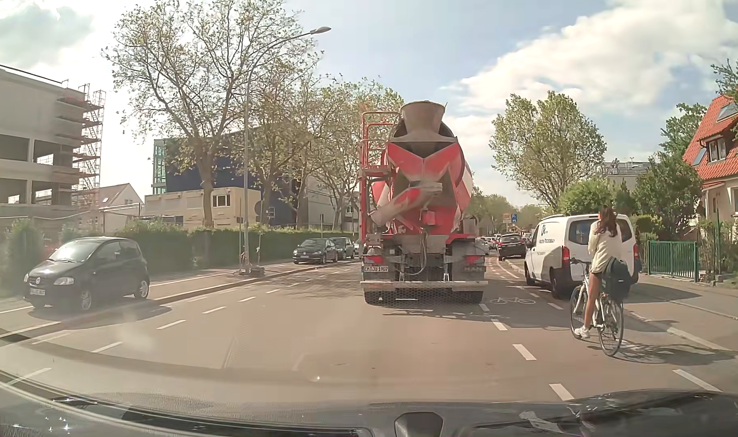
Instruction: Follow the waypoints while adhering to traffic rules and regulations
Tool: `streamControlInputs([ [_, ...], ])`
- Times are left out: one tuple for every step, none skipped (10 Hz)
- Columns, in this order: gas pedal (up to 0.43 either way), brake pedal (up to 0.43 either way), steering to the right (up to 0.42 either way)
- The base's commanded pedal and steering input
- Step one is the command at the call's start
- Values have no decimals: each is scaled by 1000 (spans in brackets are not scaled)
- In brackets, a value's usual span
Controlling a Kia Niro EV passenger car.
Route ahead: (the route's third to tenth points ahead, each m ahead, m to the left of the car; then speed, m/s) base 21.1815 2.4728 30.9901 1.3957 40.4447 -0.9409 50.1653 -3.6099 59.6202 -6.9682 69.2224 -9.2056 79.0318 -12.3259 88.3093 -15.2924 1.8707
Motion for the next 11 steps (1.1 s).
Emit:
streamControlInputs([
  [0,55,46],
  [0,55,45],
  [0,55,42],
  [0,30,42],
  [0,12,42],
  [0,0,43],
  [0,0,43],
  [0,0,43],
  [0,0,43],
  [0,0,43],
  [0,0,43],
])
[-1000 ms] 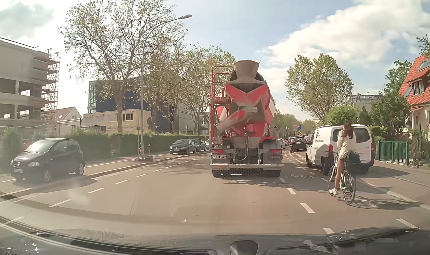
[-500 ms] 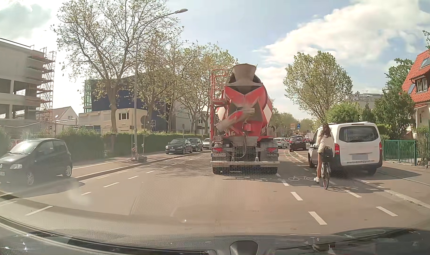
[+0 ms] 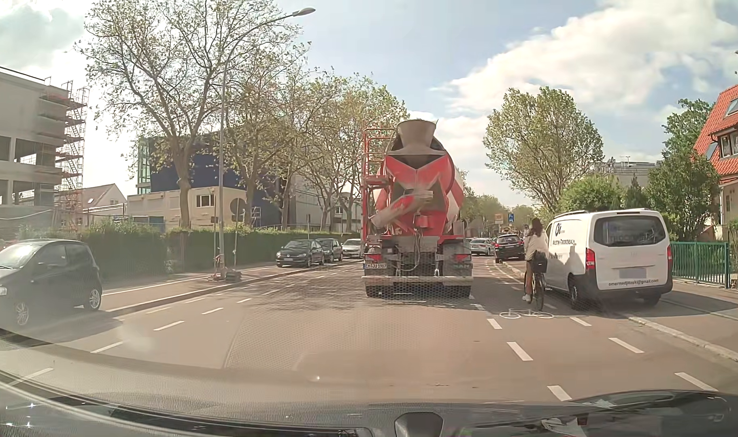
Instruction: Follow the waypoints while adhering to traffic rules and regulations
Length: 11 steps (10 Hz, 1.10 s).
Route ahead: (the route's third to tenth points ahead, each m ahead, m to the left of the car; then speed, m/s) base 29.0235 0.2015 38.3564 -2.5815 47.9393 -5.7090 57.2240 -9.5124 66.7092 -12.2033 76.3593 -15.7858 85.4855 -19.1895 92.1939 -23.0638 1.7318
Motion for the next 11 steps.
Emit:
streamControlInputs([
  [0,0,42],
  [0,0,38],
  [28,0,41],
  [67,0,42],
  [67,0,43],
  [67,0,43],
  [67,0,40],
  [67,0,36],
  [67,0,34],
  [59,0,34],
  [28,0,34],
])
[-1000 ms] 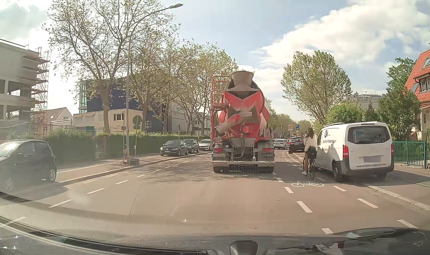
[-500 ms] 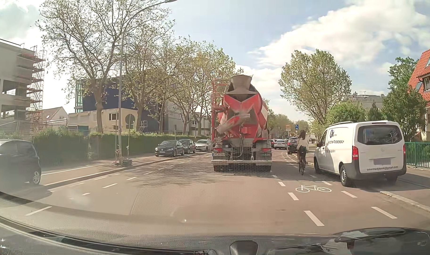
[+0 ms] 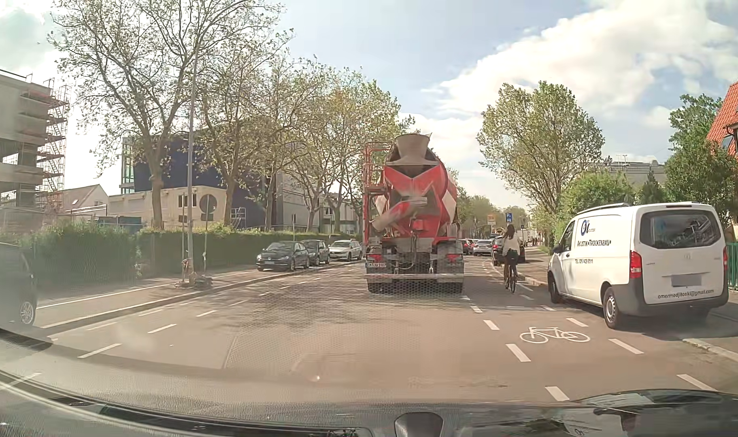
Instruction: Follow the waypoints while adhering to traffic rules and regulations
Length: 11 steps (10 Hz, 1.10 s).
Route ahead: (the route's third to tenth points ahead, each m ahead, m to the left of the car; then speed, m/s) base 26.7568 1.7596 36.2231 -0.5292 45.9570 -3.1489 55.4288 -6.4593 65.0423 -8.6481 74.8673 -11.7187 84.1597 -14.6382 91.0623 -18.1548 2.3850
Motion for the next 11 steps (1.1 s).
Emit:
streamControlInputs([
  [20,0,34],
  [8,0,34],
  [8,0,35],
  [8,0,38],
  [8,0,39],
  [8,0,39],
  [8,0,39],
  [8,0,39],
  [8,0,39],
  [8,0,39],
  [8,0,39],
])
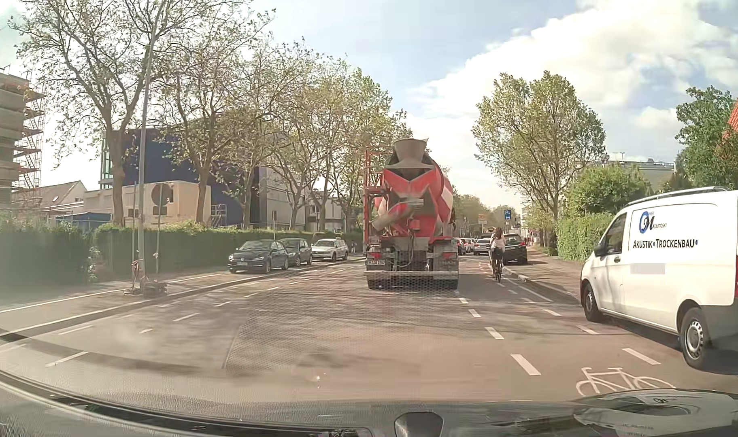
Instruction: Follow the waypoints while adhering to traffic rules and regulations
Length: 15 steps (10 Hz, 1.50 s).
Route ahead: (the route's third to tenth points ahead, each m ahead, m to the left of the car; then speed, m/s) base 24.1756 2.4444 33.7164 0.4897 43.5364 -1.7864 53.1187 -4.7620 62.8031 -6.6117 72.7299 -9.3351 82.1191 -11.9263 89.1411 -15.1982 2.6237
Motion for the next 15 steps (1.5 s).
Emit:
streamControlInputs([
  [8,0,39],
  [0,0,39],
  [0,0,39],
  [0,0,38],
  [0,0,37],
  [0,0,36],
  [0,0,35],
  [0,0,34],
  [0,0,33],
  [0,0,31],
  [0,0,30],
  [0,0,29],
  [0,0,29],
  [0,0,29],
  [0,0,29],
])
